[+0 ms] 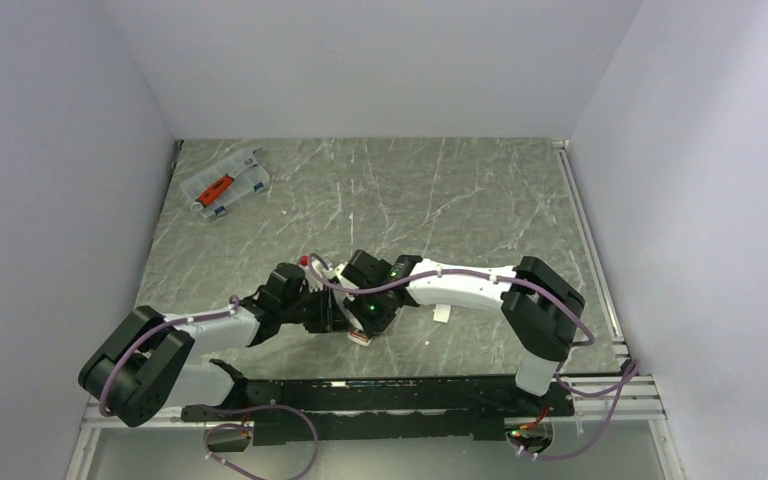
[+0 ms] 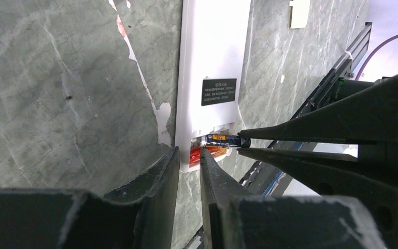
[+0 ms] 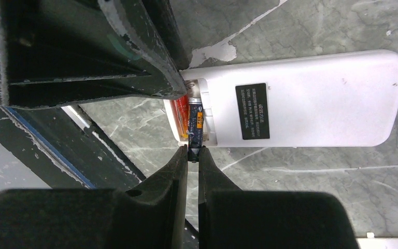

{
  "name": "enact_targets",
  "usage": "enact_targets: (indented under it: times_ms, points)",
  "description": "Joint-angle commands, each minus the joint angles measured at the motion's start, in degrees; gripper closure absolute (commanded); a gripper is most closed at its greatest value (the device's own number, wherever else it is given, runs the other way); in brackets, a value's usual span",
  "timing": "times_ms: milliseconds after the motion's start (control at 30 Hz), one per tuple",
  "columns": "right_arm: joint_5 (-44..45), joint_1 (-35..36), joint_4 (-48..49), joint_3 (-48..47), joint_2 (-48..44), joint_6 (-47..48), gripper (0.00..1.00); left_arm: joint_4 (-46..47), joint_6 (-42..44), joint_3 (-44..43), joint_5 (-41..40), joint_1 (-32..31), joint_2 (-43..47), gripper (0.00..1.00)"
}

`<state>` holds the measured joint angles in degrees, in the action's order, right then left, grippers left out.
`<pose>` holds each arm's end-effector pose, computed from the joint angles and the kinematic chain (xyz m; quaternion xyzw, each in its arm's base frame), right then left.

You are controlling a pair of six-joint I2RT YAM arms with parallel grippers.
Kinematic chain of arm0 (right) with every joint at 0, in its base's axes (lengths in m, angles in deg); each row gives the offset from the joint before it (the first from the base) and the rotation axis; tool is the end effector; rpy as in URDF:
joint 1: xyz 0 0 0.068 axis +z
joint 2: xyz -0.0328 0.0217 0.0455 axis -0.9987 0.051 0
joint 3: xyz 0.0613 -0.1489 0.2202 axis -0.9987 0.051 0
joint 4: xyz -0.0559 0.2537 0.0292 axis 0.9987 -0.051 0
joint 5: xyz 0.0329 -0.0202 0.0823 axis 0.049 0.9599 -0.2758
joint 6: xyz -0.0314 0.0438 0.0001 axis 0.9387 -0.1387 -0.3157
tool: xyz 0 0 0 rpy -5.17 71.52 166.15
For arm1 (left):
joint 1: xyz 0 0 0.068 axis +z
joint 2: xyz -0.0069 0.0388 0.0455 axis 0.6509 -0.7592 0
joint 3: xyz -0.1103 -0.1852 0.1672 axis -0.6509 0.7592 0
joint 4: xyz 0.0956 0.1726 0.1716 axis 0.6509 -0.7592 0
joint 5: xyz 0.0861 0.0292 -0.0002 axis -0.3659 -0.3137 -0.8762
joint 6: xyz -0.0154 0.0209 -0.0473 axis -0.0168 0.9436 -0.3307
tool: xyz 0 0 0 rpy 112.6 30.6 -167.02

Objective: Load the batteries into the remote control
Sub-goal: Load the battery into the remote control.

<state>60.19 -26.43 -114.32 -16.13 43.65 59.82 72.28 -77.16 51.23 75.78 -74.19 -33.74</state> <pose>0.1627 0.3025 0.1825 -0.4221 0.8815 0.1862 0.1009 0.1645 -0.1299 0.1271 0.0413 0.8875 -0.4242 0.1752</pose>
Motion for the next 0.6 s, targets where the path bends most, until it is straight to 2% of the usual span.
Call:
enact_targets:
  times_ms: [0, 567]
  points:
    - [-0.2, -0.7, 1.9, 0.3, 0.9, 0.6, 1.00, 2.7, 1.3, -1.9, 1.1, 0.2, -0.4, 0.74]
    - [-0.1, -1.9, 3.4, -1.1, 2.9, -0.3, 1.00, 3.1, 2.0, -2.1, 2.3, 0.2, -1.6, 0.77]
